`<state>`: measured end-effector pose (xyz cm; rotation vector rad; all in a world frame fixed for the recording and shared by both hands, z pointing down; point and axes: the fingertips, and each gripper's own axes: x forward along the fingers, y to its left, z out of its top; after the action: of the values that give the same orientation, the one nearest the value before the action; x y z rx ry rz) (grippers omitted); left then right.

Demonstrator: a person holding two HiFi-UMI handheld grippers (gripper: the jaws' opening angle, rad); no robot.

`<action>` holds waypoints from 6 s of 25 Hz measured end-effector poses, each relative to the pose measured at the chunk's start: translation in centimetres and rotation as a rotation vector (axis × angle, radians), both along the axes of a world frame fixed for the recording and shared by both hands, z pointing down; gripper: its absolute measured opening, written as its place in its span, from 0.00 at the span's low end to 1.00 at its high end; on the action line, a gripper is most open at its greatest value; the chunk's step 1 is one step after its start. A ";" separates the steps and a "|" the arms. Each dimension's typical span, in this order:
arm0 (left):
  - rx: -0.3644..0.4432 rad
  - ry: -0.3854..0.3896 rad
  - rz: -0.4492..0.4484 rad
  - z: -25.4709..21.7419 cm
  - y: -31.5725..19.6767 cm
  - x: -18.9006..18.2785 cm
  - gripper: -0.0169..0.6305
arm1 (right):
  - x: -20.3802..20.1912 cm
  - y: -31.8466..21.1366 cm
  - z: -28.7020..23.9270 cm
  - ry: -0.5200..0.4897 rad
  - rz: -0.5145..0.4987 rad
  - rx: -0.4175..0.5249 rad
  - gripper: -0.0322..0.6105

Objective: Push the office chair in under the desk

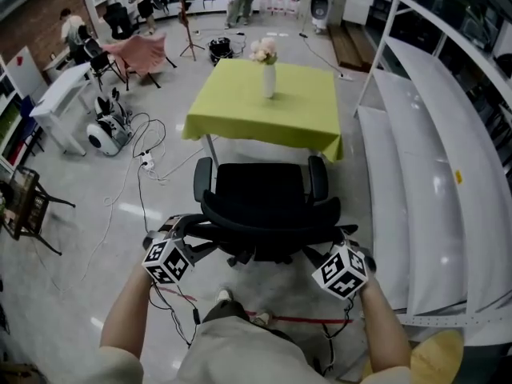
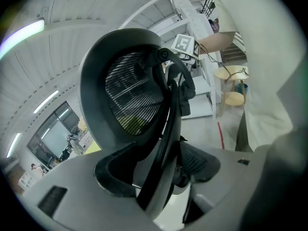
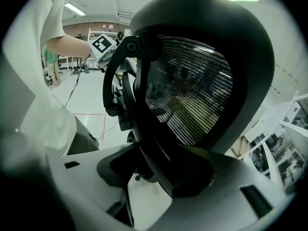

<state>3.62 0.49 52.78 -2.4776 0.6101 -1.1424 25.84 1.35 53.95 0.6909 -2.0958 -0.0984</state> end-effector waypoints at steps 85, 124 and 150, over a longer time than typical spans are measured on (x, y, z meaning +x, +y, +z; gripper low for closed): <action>0.164 -0.077 0.114 0.3 -42.6 -7.5 0.49 | -7.5 -37.6 -1.2 -0.099 0.049 0.113 0.36; 0.148 -0.081 0.059 -0.1 -52.4 -7.1 0.48 | -6.9 -49.1 -1.6 -0.129 0.018 0.141 0.38; 0.139 -0.098 0.019 0.1 -54.6 -8.8 0.48 | -8.6 -51.0 -2.0 -0.144 0.053 0.169 0.40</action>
<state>-5.17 -54.09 52.85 -2.2923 0.6151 -1.1649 17.25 -49.64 51.99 0.8771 -2.2228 -0.2040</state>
